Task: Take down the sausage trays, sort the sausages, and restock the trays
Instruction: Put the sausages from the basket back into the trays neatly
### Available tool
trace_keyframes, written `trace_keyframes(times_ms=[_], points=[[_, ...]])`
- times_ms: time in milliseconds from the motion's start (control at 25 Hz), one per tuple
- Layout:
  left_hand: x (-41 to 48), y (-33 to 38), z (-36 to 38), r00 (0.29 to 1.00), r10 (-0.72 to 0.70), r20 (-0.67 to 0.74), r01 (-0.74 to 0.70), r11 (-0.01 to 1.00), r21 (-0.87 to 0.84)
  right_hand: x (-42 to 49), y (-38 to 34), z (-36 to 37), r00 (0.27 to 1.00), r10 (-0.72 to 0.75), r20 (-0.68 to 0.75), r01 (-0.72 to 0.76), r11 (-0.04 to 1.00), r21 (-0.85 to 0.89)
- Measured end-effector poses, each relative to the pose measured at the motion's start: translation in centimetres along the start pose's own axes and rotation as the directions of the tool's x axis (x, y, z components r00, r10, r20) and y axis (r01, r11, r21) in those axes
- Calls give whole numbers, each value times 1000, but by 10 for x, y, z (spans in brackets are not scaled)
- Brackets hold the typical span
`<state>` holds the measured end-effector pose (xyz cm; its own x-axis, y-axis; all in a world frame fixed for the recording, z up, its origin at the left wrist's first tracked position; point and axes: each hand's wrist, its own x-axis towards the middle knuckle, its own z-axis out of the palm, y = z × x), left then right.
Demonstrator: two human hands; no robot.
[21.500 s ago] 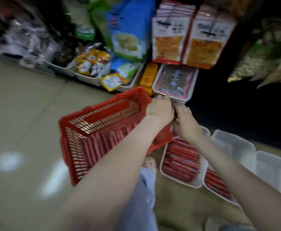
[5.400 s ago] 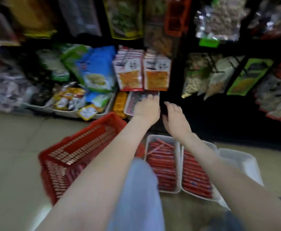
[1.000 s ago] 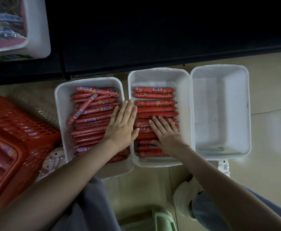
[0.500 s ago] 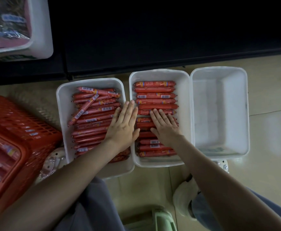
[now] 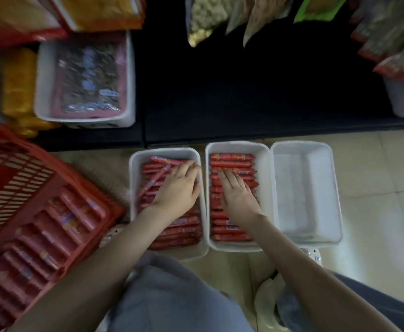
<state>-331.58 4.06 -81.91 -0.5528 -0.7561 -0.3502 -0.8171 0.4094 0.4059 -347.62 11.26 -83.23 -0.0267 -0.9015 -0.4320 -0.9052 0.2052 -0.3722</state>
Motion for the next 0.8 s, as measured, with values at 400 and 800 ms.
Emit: trace_keyframes(times_ms=[400,800], points=[[-224,-178,-77,616,-659,-431,646,736,-203,27,-290,-11,810,-570,-135,564,822,-85],[-273,-321,38,-38,-967,251,917,-134,-375,81,-433,243,741,-318,591,324,941,100]])
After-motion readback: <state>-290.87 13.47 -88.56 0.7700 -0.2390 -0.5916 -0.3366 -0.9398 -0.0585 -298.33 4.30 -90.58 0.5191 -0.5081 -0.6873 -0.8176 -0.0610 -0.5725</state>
